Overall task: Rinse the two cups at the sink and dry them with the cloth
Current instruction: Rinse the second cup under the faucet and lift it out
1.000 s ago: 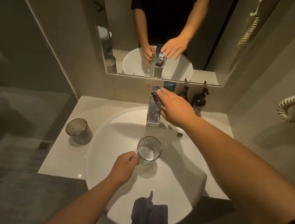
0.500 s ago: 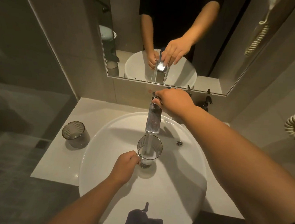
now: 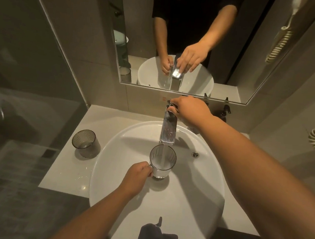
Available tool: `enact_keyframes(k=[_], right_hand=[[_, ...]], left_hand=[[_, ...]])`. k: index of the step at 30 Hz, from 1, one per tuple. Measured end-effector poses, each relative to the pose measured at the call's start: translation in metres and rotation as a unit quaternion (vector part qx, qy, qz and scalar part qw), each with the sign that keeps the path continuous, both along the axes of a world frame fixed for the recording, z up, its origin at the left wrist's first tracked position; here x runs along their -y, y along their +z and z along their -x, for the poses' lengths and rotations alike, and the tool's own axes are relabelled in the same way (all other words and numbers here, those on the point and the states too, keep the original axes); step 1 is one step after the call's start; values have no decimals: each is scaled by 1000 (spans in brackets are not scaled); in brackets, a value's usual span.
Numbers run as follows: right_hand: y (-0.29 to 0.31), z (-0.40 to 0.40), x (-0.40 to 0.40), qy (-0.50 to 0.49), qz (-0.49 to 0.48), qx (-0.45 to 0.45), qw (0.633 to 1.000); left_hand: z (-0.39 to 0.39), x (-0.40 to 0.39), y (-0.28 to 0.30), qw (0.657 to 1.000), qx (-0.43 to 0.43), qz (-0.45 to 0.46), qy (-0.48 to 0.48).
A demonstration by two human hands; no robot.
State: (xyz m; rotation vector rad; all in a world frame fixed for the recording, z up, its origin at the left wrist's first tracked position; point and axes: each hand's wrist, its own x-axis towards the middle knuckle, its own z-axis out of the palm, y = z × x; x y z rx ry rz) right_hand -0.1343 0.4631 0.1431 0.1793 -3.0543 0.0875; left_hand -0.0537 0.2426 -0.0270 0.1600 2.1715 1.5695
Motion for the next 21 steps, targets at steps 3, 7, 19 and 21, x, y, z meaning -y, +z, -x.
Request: enact_keyframes(k=[3,7,19,21], right_hand=[[2,-1,1,-8,9,5,1000],[2,-3,1,-11,14,11,1000],[3,-4,4,-21,27,10,999],[3,-5,3,-23,24,11,999]], left_hand=[[-6,-4,2,999,32,-5,-11],[3,-4,7,996,75,-39,19],[8,-7,16,998,53,16,-18],[3,-7,13,998,64,16,-22]])
